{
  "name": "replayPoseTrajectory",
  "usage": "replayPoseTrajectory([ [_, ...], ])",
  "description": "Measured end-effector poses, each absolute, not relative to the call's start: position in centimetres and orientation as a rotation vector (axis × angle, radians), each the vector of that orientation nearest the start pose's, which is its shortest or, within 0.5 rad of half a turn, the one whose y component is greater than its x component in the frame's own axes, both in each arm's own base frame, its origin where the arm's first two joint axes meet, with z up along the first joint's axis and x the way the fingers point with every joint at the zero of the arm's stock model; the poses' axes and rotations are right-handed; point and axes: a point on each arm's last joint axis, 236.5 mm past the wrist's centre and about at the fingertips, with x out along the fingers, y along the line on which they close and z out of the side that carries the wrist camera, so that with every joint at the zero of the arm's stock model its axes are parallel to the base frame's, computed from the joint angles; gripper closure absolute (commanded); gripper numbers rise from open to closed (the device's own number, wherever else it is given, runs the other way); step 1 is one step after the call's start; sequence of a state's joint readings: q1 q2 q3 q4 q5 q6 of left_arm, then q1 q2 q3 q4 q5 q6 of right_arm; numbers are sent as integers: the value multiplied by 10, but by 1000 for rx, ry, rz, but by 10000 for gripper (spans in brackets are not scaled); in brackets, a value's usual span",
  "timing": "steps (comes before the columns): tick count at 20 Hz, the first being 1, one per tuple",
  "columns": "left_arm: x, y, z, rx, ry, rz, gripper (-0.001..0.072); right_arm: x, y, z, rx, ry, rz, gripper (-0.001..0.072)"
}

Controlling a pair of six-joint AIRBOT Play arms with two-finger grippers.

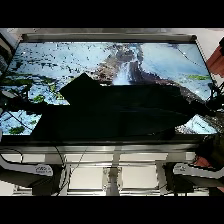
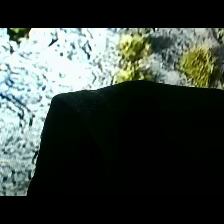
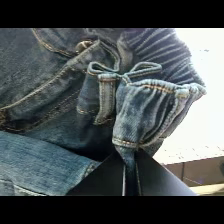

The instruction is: Fold the clothes and pants, and hang the long-sleeved shirts on hangers.

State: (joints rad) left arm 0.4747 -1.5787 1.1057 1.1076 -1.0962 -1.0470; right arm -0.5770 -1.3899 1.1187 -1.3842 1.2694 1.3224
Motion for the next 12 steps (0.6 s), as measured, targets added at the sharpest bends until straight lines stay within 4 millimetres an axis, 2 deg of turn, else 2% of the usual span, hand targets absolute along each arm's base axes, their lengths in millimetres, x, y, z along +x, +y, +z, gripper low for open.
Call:
replayPoseTrajectory([
  [2,396,81,-86,-430,1268,-156,682,319,-144,-41,442,1417,-144,691],
  [3,409,81,-72,-447,1208,-157,682,328,-140,-35,459,1384,-117,691],
  [5,445,87,-27,-489,1037,-147,682,355,-137,-10,477,1282,-80,691],
  [7,481,100,39,-532,819,-127,682,391,-142,32,474,1136,-57,691],
  [9,506,118,114,-557,593,-108,682,427,-149,89,459,960,-42,692],
  [12,514,142,220,-580,310,-99,682,466,-155,188,422,684,-17,692],
])
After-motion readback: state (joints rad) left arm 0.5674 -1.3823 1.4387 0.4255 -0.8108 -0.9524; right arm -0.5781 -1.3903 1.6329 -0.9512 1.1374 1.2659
